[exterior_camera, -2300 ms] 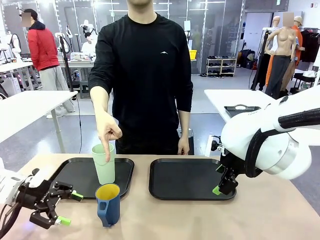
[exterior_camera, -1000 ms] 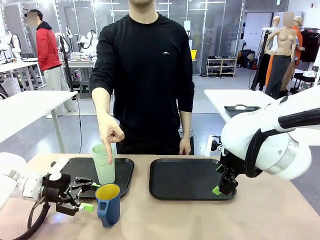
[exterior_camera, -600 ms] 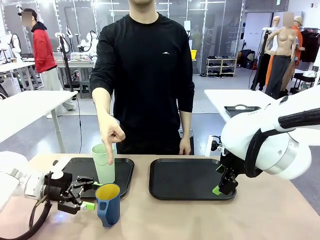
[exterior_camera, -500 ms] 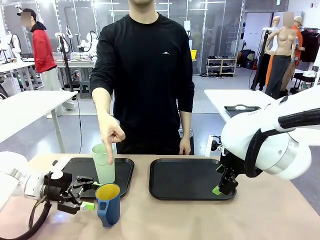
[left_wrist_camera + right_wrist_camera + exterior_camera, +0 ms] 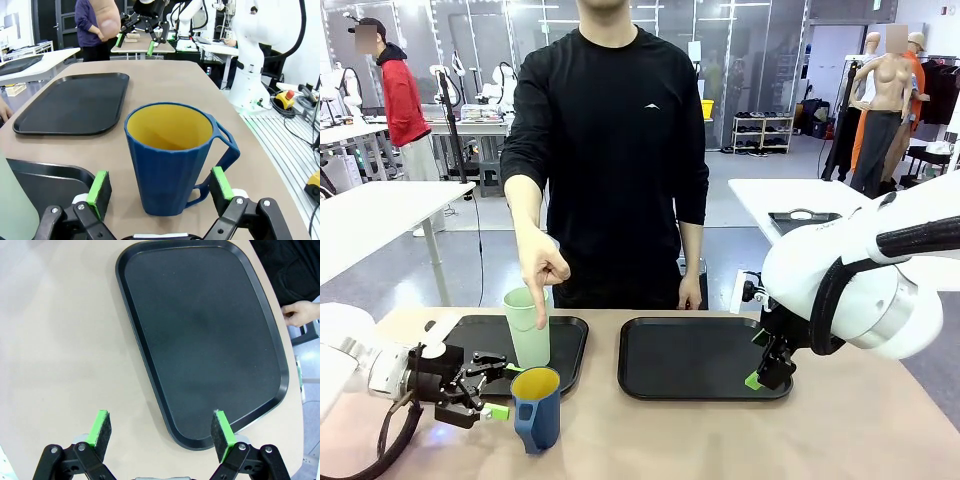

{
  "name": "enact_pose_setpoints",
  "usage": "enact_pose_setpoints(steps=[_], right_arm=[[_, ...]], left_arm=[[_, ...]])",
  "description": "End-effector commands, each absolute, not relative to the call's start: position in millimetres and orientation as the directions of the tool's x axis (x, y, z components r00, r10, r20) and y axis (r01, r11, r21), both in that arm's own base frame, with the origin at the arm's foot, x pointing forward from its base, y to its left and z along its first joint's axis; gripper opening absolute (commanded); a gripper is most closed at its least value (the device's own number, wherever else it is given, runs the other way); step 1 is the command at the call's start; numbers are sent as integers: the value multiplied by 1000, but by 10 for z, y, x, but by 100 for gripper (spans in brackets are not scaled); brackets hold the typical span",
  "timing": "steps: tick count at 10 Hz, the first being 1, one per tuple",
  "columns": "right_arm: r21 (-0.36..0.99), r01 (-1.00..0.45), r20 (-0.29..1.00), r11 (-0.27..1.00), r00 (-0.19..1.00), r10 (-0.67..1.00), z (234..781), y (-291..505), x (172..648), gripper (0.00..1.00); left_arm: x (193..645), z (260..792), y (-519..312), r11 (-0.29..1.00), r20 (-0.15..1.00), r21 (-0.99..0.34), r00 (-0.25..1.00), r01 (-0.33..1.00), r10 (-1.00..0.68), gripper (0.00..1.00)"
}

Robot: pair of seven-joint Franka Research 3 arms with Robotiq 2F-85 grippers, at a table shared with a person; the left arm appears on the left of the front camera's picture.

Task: Sort and store the cups by type.
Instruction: Pick up the Handle plastic cup and place it into the empty Flat Tray.

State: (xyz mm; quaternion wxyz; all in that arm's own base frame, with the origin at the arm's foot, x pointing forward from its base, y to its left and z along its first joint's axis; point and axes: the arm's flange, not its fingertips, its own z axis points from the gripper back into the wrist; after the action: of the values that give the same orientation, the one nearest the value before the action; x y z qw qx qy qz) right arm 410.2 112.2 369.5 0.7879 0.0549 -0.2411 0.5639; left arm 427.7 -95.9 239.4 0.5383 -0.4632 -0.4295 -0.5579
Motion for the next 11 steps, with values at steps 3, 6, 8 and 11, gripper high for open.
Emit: enact_pose_setpoints(steps=[3,6,8,11], right_arm=[[-197,-913,459,357,236,856,3662,1122,4112,100],[-197,-913,459,357,236,856,3662,1122,4112,100],[-197,-913,459,357,236,856,3662,1122,4112,100],[-197,-913,459,357,236,856,3662,1122,4112,100]], left_arm=[[4292,2391,-987,-41,977,-21,12,999,-212,100],[4306,2355,-1066,-49,978,-30,19,998,-208,100],[4323,2315,-1136,-42,980,-20,11,999,-198,100],[4323,2252,-1228,-39,984,-20,13,999,-177,100]])
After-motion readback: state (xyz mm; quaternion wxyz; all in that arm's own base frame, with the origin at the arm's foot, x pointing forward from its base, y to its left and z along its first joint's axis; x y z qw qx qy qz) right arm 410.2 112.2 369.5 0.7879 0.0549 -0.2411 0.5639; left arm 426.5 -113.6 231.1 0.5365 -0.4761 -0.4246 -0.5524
